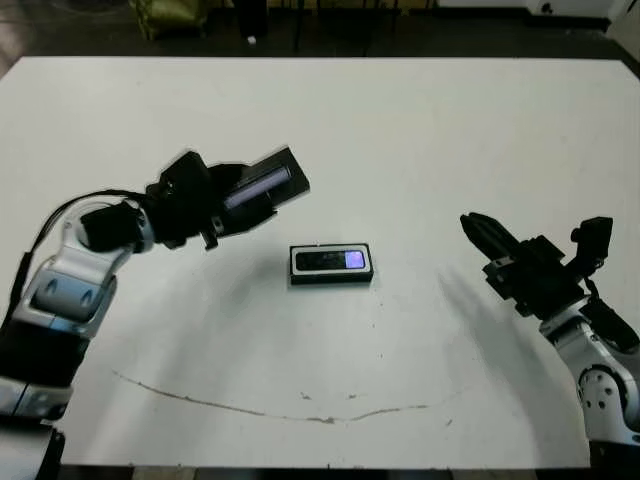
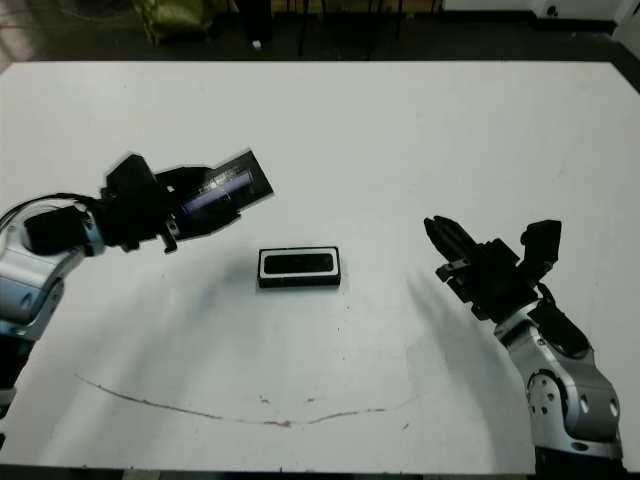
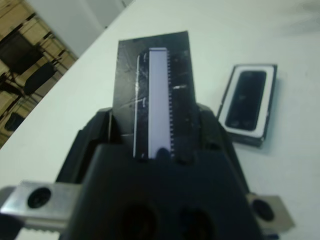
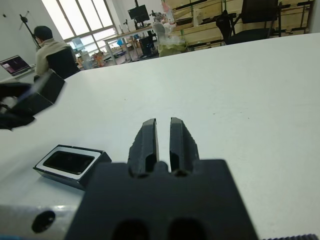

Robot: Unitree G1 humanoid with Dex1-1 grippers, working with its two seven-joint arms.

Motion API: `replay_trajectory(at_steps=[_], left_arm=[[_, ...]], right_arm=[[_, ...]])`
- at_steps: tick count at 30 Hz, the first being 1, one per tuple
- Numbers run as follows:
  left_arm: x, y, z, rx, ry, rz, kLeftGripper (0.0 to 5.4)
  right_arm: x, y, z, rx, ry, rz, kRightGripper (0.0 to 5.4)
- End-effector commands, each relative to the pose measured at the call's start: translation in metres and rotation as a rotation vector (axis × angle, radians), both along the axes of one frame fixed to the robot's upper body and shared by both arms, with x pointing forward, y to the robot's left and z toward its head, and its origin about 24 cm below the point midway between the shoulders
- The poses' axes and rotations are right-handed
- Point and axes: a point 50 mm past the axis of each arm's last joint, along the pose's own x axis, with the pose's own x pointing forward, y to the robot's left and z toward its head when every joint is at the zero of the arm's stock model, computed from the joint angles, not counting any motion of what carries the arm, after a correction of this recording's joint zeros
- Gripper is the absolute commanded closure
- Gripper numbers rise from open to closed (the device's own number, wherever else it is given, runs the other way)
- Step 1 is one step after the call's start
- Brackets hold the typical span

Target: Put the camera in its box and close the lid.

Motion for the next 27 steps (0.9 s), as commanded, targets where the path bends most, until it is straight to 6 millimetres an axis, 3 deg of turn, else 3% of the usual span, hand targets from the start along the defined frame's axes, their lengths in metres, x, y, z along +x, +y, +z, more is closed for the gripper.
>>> replay_trajectory(at_steps=[1,9,27], left_arm=[[0.004,-0.001,-0.013,0.051,0.038,-0.035,3.03],[0.009,-0.003,-0.023,0.046,0.147,-0.127,3.03],[0.014,0.003,-0.013,-0.073,0.404,-0.244,3.03]], right_arm=[[0.000,-0.002,-0.004,0.001,0.015,-0.003,5.40],[-0.001,-0.001,-0.002,-0.005,0.023,-0.012,5.40],[0.000,0.000,-0.006,-0.002,0.022,-0.001,5.40]])
